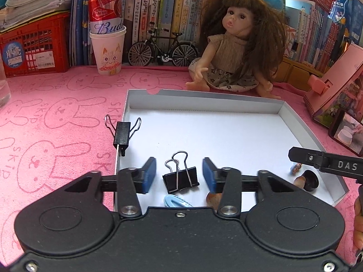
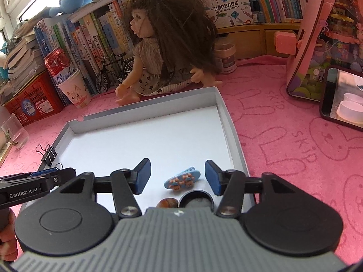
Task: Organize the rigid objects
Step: 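Lift both open grippers out of the tray, then move the left gripper to a black round lid while the right approaches the clear plastic lid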
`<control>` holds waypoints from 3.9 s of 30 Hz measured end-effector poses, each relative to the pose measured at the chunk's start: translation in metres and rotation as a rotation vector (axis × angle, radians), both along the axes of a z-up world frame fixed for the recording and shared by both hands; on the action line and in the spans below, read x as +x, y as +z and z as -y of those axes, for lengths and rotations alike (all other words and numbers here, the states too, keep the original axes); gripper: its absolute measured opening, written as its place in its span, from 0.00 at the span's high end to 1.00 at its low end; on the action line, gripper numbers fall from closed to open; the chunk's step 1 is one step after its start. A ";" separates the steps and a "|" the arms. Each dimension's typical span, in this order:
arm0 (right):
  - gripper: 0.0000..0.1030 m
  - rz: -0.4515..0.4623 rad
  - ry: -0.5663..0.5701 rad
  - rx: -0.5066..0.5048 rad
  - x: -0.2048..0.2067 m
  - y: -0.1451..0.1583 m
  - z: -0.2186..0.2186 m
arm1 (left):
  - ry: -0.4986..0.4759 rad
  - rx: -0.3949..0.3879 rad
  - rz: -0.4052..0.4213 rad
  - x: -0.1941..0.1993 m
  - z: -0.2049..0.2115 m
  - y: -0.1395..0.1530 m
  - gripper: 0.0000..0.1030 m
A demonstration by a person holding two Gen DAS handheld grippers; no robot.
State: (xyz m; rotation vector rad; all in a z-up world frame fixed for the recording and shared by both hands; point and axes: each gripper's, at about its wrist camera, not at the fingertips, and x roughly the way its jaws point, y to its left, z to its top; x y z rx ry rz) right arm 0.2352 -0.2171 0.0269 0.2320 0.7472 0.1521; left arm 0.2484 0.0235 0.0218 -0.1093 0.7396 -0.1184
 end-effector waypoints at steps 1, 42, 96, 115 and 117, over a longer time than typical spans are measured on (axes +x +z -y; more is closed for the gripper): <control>0.34 0.008 0.006 0.005 -0.002 0.002 0.000 | -0.006 -0.001 0.010 -0.002 0.000 0.002 0.53; 0.02 0.314 0.246 -0.138 -0.147 0.029 -0.009 | -0.188 0.008 0.325 -0.185 0.018 0.033 0.21; 0.00 0.172 0.266 -0.266 -0.181 -0.024 -0.010 | -0.405 0.166 0.275 -0.240 0.049 -0.029 0.69; 0.13 0.203 0.291 -0.237 -0.189 -0.023 -0.011 | -0.340 0.146 0.291 -0.235 0.043 -0.021 0.71; 0.20 0.208 0.288 -0.216 -0.190 -0.022 -0.011 | -0.336 0.145 0.289 -0.235 0.043 -0.020 0.71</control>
